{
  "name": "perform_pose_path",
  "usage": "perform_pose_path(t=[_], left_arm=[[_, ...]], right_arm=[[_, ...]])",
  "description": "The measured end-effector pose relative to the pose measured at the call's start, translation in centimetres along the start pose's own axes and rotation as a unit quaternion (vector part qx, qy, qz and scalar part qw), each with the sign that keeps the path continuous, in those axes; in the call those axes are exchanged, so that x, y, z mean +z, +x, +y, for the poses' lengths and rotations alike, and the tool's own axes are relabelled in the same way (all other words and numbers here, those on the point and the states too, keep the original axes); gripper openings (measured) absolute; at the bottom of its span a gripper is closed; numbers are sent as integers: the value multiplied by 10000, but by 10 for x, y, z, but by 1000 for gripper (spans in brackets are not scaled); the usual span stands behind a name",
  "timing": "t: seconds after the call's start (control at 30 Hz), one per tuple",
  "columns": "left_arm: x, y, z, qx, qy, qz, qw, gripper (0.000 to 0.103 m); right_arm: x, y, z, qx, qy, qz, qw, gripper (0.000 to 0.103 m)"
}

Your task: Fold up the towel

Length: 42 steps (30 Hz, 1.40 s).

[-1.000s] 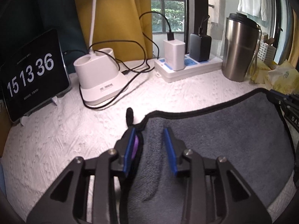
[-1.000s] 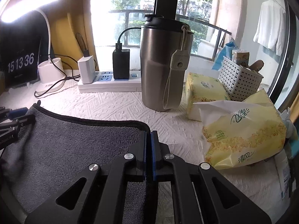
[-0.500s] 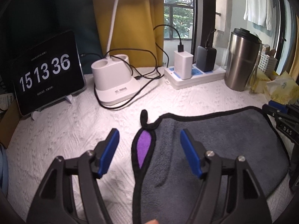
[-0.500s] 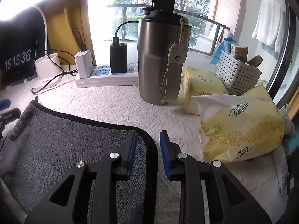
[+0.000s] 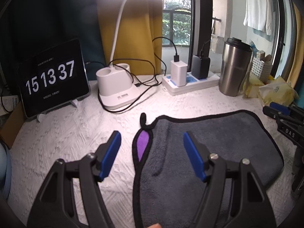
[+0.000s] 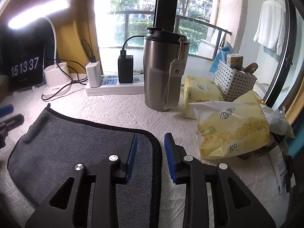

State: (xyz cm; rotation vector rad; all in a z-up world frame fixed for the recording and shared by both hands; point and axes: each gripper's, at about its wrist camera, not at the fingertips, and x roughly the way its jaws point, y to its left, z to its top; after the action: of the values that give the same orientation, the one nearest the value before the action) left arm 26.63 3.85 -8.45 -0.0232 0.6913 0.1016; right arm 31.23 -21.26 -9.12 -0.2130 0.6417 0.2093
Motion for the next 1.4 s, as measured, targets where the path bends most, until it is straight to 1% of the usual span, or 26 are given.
perform_pose_path(t=[0.6, 0.9, 1.4], left_arm=[[-14, -39, 7, -160, -124, -148, 9997, 70], [-23, -56, 8, -236, -163, -219, 9993, 70], [-37, -83, 14, -252, -205, -350, 9989, 70]], right_arm=[[-5, -47, 16, 100, 17, -196, 9998, 32], [-10, -63, 28, 160, -39, -240, 9996, 32], [-21, -93, 34, 142, -29, -375, 9992, 32]])
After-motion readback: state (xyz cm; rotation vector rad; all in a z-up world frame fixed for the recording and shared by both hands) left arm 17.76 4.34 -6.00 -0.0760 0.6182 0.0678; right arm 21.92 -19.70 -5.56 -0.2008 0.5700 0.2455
